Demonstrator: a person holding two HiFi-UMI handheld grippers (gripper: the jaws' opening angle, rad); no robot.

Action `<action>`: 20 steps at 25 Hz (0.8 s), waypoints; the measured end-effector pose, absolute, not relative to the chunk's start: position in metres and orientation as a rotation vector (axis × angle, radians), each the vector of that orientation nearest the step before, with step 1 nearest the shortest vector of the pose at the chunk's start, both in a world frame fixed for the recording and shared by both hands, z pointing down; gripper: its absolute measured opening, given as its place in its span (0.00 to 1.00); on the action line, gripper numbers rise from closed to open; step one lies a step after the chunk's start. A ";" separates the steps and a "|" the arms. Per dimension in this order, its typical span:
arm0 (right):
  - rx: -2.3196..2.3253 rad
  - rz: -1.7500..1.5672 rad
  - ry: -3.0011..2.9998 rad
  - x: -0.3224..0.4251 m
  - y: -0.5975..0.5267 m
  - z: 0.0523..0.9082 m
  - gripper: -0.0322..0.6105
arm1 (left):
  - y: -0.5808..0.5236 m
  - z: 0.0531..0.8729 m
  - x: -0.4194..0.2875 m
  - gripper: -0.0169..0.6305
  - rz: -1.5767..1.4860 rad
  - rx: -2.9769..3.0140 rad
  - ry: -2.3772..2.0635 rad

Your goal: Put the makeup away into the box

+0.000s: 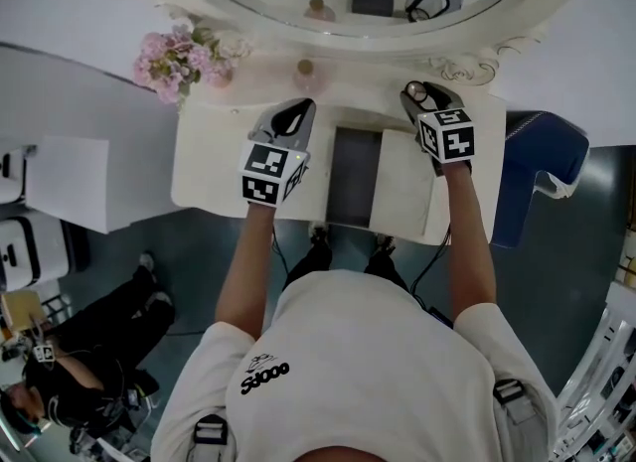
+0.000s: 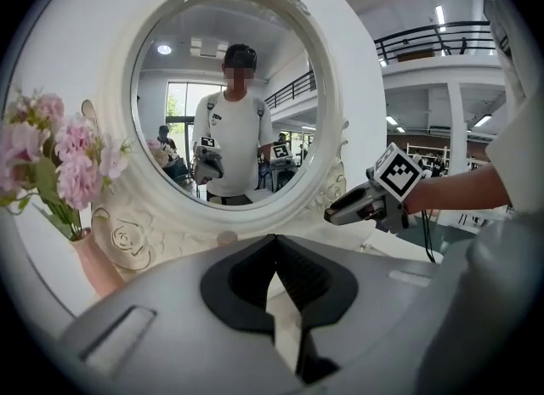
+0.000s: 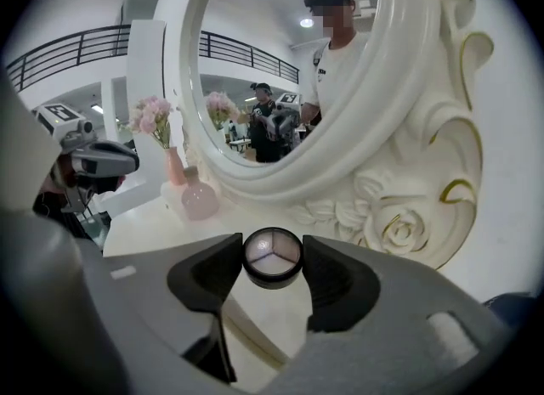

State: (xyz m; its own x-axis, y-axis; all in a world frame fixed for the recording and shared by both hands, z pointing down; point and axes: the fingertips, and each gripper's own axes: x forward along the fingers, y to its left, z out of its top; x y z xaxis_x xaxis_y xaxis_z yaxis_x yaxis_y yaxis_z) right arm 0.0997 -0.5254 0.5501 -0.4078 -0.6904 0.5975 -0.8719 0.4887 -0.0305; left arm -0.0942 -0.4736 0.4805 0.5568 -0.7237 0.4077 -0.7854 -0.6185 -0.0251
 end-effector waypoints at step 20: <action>1.464 0.122 -2.390 0.115 -0.399 0.365 0.40 | -0.422 0.366 -0.065 0.05 0.349 2.872 -1.289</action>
State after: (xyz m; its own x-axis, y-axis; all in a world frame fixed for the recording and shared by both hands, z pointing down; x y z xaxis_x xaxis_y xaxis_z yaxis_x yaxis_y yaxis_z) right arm 0.1148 -0.3988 0.3646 -0.4148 -0.8499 0.3250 -0.8786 0.4670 0.1001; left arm -0.0646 -0.4216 0.3661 0.6446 -0.7407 0.1891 -0.7351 -0.6685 -0.1128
